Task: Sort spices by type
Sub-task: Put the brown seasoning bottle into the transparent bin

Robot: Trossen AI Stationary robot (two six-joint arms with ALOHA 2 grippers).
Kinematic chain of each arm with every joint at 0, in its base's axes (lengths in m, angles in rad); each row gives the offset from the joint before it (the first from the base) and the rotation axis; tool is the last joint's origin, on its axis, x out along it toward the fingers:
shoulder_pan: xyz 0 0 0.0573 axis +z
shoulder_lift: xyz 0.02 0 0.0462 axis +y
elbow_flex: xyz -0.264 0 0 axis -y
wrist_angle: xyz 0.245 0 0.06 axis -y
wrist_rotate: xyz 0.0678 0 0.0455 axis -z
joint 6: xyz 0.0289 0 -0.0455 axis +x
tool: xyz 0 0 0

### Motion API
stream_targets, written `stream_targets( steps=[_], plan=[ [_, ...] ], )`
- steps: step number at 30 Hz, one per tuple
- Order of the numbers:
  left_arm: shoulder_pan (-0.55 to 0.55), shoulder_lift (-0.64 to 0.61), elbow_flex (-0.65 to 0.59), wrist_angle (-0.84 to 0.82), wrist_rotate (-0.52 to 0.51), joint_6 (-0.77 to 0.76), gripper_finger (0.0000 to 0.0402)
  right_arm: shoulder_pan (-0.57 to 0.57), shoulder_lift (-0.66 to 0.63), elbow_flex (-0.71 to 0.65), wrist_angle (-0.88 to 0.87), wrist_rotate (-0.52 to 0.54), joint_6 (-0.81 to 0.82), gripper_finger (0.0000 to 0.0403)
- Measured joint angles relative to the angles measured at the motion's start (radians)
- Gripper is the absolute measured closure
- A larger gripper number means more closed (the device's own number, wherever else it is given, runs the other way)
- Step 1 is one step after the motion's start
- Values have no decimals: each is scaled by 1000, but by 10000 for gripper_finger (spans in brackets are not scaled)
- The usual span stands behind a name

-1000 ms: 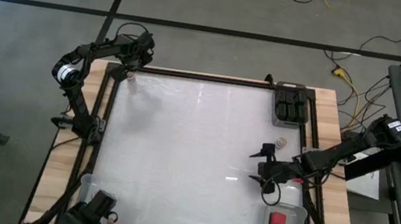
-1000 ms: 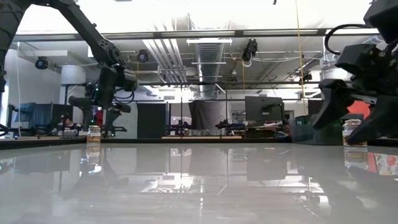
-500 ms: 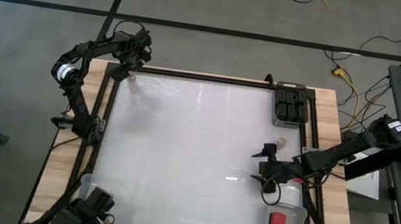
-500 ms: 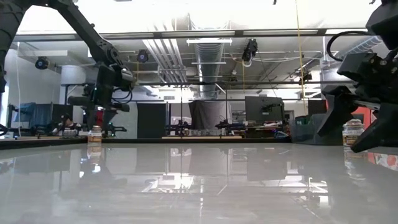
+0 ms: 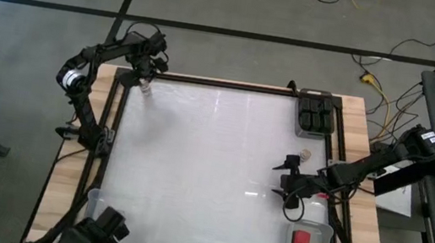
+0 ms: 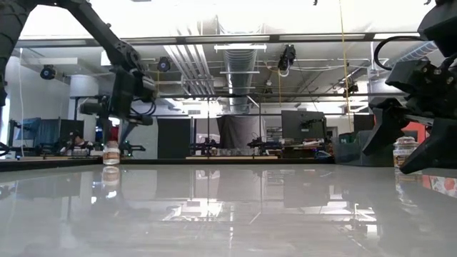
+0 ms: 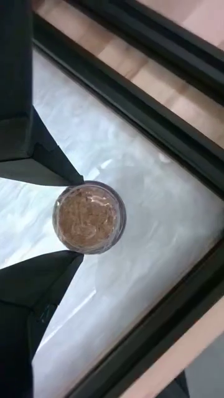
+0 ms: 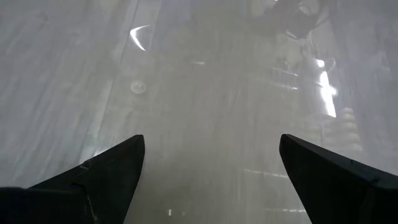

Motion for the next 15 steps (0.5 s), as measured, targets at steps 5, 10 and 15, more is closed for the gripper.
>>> stream_targets(
  steps=[5, 10, 15],
  plan=[
    [-41, -16, 11, -8, -20, 27, 243, 0, 0, 0, 0, 0, -14, 38],
    [-105, -19, 13, -6, -27, 59, 243, 0, 0, 0, 0, 0, -18, 38],
    [-180, -20, 9, -4, -36, 85, 243, 0, 0, 0, 0, 0, -18, 38]
  ],
)
